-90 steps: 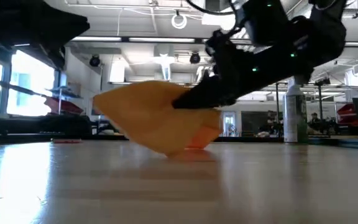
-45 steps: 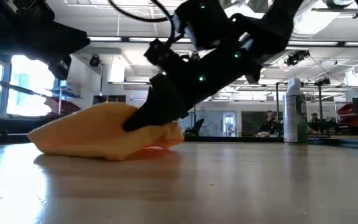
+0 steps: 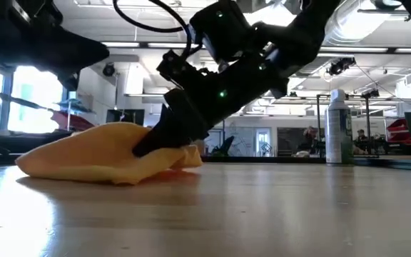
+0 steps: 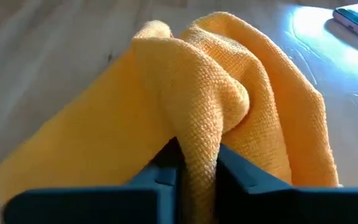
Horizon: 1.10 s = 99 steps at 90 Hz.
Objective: Apply microfiber cloth
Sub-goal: Prepare the microfiber towel, then spray the pink cellphone with the spray bottle
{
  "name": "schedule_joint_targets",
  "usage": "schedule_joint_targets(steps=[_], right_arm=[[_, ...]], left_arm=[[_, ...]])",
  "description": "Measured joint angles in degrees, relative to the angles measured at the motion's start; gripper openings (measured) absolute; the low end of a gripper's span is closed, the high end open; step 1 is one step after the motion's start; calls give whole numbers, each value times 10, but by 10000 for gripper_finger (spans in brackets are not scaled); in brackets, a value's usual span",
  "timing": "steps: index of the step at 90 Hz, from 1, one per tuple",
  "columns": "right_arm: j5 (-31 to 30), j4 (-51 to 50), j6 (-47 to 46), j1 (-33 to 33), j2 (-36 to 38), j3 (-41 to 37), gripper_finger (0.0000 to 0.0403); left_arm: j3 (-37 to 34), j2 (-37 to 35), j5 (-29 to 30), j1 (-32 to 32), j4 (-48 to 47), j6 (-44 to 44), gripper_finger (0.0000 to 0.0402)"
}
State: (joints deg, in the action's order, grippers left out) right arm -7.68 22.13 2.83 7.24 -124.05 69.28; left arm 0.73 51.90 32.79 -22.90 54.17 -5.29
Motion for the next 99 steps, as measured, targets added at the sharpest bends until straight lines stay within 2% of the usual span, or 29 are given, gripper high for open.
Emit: schedule_joint_targets(steps=[6, 13, 29, 45, 55, 67, 78, 86, 93, 99], right_arm=[[-8, 0, 0, -1, 0, 0, 106], [-9, 1, 1, -4, 0, 0, 135], [-16, 2, 7, -7, 0, 0, 183], [-63, 21, 43, -13, 0, 0, 213], [-102, 64, 28, -16, 0, 0, 235], [-199, 119, 22, -19, 0, 0, 261], [-213, 138, 27, -22, 0, 0, 270], [-213, 139, 36, -27, 0, 0, 271], [-212, 134, 35, -28, 1, 0, 271], [-212, 113, 38, -25, 9, 0, 271]], left_arm=[[0, 0, 25, 0, 0, 42, 37], [0, 0, 25, 0, -1, 60, 38], [0, 2, 30, 0, -5, 40, 61], [0, 19, 87, 0, -16, 8, 109], [0, 30, 154, 4, -17, 34, 138], [0, 32, 248, 18, -17, 97, 171], [0, 32, 304, 23, -19, 151, 193], [0, 32, 372, 31, -22, 129, 200], [0, 33, 455, 50, -31, 67, 202], [0, 32, 477, 71, -37, 6, 202]])
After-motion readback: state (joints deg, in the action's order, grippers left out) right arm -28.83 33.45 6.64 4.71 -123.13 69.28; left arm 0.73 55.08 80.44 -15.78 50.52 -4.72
